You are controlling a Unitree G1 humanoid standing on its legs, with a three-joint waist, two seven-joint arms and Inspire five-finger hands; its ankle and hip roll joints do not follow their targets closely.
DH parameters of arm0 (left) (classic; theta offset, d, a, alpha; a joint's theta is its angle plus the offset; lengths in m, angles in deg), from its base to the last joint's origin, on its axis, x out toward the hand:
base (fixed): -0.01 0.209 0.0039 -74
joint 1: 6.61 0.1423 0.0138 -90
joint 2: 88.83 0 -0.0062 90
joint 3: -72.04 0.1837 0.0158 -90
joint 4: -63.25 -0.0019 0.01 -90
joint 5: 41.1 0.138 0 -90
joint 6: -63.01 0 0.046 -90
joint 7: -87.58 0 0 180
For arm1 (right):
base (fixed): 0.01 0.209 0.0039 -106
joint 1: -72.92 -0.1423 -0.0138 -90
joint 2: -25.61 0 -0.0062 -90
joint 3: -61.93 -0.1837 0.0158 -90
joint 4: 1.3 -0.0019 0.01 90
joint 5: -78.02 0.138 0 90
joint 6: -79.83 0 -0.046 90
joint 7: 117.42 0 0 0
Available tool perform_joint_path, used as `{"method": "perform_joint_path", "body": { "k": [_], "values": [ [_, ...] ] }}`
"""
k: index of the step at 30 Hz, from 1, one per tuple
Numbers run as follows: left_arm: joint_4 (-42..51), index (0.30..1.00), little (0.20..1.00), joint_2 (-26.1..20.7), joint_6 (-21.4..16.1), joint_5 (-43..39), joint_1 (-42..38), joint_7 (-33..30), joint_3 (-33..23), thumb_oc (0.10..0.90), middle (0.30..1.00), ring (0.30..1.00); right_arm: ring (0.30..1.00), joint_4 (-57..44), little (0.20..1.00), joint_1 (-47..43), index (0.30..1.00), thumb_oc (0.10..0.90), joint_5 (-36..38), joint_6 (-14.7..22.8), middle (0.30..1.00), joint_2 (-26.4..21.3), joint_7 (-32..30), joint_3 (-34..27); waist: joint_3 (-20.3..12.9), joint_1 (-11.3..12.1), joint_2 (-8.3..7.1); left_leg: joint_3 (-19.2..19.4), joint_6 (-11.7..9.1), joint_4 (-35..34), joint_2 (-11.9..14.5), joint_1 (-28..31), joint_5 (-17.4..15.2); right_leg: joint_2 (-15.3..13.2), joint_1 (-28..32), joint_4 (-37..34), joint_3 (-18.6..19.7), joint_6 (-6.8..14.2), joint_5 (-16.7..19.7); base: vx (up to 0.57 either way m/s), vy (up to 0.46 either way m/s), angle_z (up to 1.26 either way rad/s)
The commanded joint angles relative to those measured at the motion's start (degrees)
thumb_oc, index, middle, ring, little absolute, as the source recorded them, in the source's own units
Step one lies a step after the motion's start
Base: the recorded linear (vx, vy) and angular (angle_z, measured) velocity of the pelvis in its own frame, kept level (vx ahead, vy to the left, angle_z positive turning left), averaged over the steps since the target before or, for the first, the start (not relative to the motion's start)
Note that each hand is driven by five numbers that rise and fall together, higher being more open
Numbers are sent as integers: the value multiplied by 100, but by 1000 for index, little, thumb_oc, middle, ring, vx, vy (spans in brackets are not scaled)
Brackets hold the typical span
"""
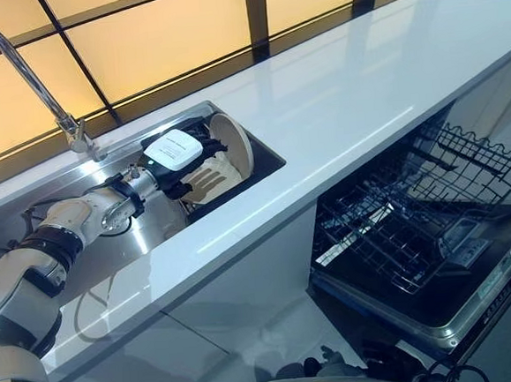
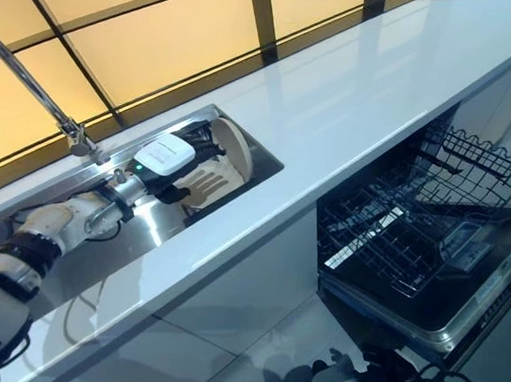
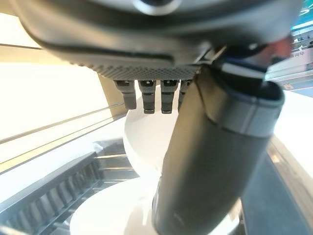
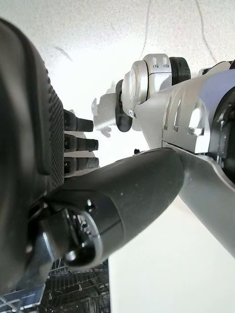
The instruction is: Pick up plates and place into dishwasher.
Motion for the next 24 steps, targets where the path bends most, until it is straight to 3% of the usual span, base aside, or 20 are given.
{"method": "perform_joint_path", "body": {
  "k": [1, 6, 10, 11, 16, 20, 24],
  "values": [
    [-444, 900, 900, -432, 70, -232, -730, -562, -877, 800, 900, 900, 900, 104, 900, -118, 900, 800, -1, 220, 900, -79, 114, 4, -200, 81, 279, 339, 163, 44, -224, 148, -909, 280, 207, 33, 171, 323, -622, -7, -15, 3],
    [-681, 900, 900, -481, 366, -220, -643, -1321, -1174, 800, 900, 900, 900, 159, 900, -130, 900, 800, 65, 237, 900, -52, 90, 48, -209, 124, 268, 291, 151, 44, -230, 148, -892, 276, 224, 33, 116, 306, -630, 0, -9, 2],
    [-818, 900, 900, -481, 380, -69, -618, -1891, -1355, 800, 900, 900, 900, 164, 900, -133, 900, 800, 89, 237, 900, -25, 79, 73, -212, 135, 251, 275, 152, 44, -229, 152, -886, 279, 233, 33, 101, 291, -634, -1, -18, 6],
    [-734, 900, 900, -479, 455, -26, -606, -2255, -1464, 800, 900, 900, 900, 153, 900, -134, 900, 800, 106, 227, 900, 1, 56, 102, -218, 146, 237, 262, 151, 44, -230, 145, -877, 280, 230, 33, 98, 277, -633, -4, -21, 7],
    [-391, 900, 900, -486, 699, -87, -698, -2625, -1586, 800, 900, 900, 900, 242, 900, -141, 900, 800, 117, 290, 900, 61, 31, 152, -247, 176, 220, 235, 147, 44, -231, 151, -881, 285, 245, 33, 83, 257, -650, 2, -14, 3],
    [-157, 900, 900, -432, 1153, -279, -753, -2793, -1772, 800, 900, 900, 900, 257, 900, -137, 900, 800, 197, 276, 900, 106, 20, 174, -278, 184, 194, 223, 144, 44, -229, 166, -900, 296, 261, 33, 90, 240, -676, 6, -24, 1],
    [-95, 900, 900, -419, 1127, -379, -758, -2971, -1923, 800, 900, 900, 900, 204, 900, -99, 900, 800, 200, 248, 900, 150, -18, 187, -291, 169, 184, 240, 145, 44, -217, 177, -899, 301, 265, 33, 98, 228, -679, 0, 0, 0]
  ]
}}
